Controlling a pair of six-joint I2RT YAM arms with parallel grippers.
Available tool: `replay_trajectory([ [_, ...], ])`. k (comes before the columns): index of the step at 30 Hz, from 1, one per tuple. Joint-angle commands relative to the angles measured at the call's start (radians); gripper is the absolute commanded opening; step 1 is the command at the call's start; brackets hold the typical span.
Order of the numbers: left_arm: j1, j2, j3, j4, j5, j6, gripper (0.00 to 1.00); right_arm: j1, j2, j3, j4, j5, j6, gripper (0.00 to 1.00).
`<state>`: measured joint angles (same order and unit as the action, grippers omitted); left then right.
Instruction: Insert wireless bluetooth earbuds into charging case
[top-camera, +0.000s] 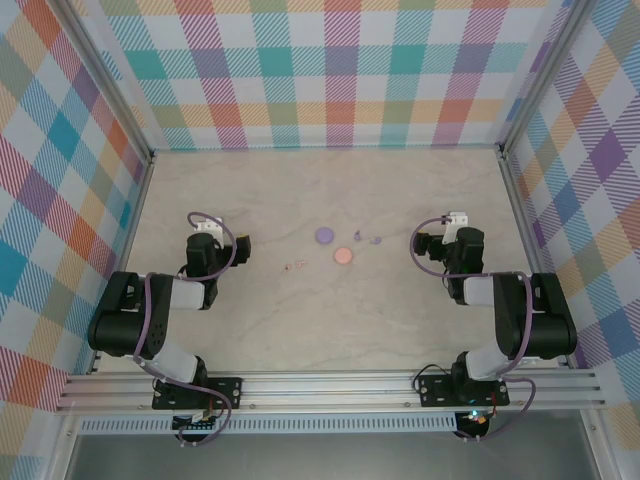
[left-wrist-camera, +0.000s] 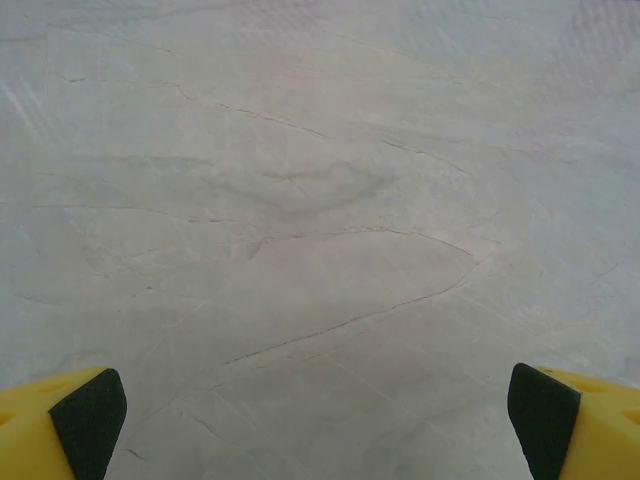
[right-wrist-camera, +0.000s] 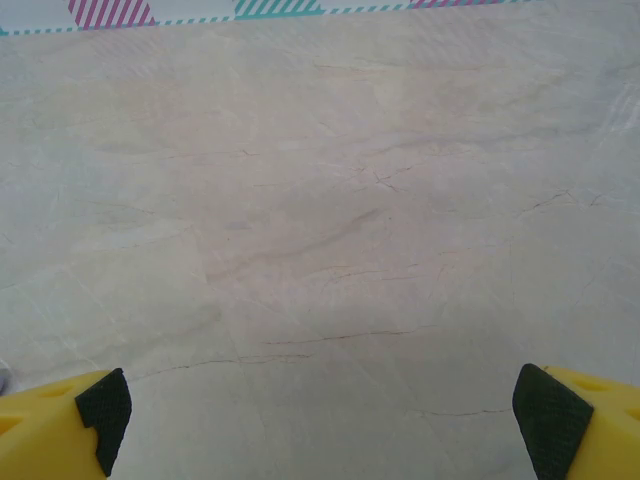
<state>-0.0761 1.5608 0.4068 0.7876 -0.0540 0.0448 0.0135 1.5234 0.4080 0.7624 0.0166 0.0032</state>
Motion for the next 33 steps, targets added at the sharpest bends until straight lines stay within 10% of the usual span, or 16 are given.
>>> replay_trajectory([
  [1, 0.011, 0.005, 0.02, 0.009, -0.009, -0.009, 1.0, -0.004, -0.003, 0.02, 0.015, -0.019, 0.008, 1.0],
  [20, 0.012, -0.017, 0.025, -0.017, -0.058, -0.028, 1.0, -0.004, -0.018, 0.033, -0.02, 0.002, 0.018, 1.0],
  [26, 0.012, -0.19, 0.135, -0.398, -0.189, -0.144, 1.0, -0.004, -0.129, 0.225, -0.523, 0.035, 0.113, 1.0],
  [33, 0.012, -0.282, 0.341, -0.853, 0.018, -0.257, 1.0, -0.004, -0.156, 0.411, -0.931, -0.064, 0.202, 1.0],
])
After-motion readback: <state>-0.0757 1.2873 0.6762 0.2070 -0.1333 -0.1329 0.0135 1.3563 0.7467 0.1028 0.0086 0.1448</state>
